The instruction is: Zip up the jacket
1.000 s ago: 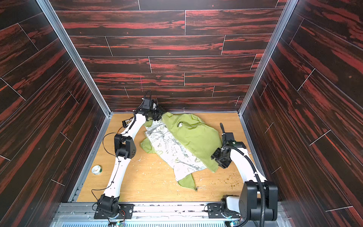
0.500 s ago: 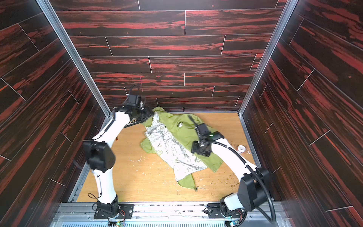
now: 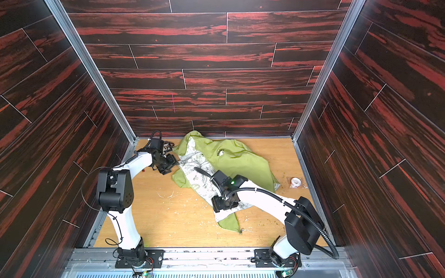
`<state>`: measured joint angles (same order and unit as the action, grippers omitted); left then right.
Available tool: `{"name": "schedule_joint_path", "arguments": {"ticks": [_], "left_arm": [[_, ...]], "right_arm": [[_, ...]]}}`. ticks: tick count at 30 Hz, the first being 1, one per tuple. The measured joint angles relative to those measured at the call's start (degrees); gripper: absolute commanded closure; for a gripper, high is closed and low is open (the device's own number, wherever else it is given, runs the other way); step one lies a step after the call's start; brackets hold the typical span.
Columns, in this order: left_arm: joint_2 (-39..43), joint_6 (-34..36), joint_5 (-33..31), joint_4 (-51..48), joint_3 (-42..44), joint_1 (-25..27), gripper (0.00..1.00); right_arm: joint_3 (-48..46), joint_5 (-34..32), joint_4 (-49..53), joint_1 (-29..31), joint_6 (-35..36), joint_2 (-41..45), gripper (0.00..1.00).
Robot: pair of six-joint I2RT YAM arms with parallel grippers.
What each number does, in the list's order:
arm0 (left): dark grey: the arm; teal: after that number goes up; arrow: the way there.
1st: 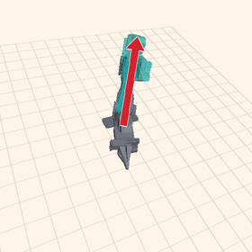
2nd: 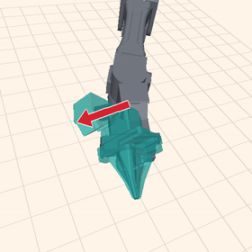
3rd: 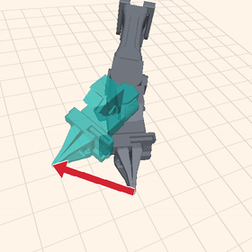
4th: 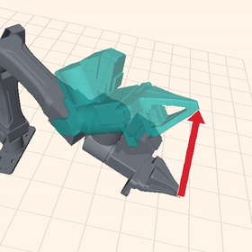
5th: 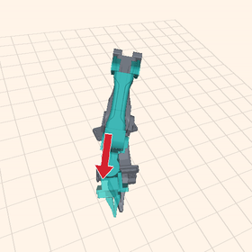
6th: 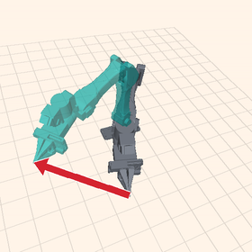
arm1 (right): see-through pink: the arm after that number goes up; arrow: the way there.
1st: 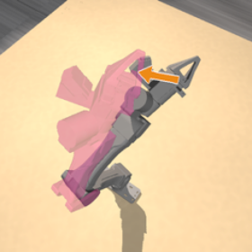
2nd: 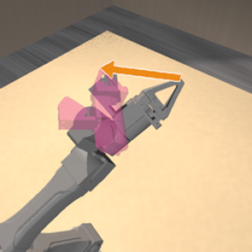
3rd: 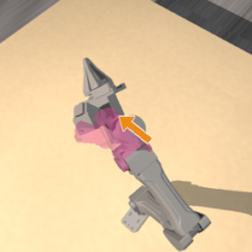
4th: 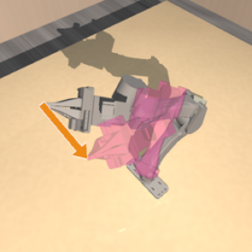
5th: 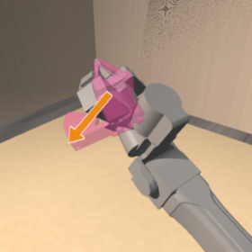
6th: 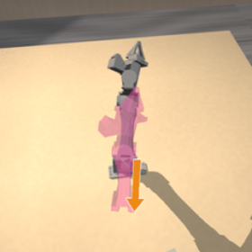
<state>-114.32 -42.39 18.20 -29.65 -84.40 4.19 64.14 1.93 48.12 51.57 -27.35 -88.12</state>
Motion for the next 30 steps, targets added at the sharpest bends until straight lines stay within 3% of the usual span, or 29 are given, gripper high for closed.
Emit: {"name": "schedule_joint_path", "arguments": {"ticks": [3, 8, 13, 19, 27, 30], "left_arm": [[-0.81, -0.52, 1.95, 2.54, -0.26, 0.17, 0.36], [-3.89, -1.42, 3.91, 4.83, -1.95, 0.28, 0.77], [-5.03, -1.44, 5.16, 5.38, -2.19, 0.28, 1.0], [-5.03, -1.09, 5.88, 5.68, -2.23, 0.26, 1.0], [-4.85, -0.9, 6.34, 5.49, -2.23, 0.17, 1.0], [-3.76, -0.92, 6.43, 4.96, -2.23, -0.09, 1.0]], "right_arm": [[-0.37, 0.0, -0.13, 1.55, -0.11, -1.07, 0.32], [-0.83, -0.81, -1.22, 3.87, -0.96, -5.84, 0.32], [-1.68, -1.77, -2.4, 5.44, -2.01, -9.73, 0.35], [-3.61, -3.61, -3.37, 6.27, -4.11, -11.67, 0.46], [-3.98, -5.92, -3.74, 6.45, -6.62, -12.92, 0.95], [-3.58, -6.14, -3.3, 6.51, -6.54, -12.85, 1.0]]}}
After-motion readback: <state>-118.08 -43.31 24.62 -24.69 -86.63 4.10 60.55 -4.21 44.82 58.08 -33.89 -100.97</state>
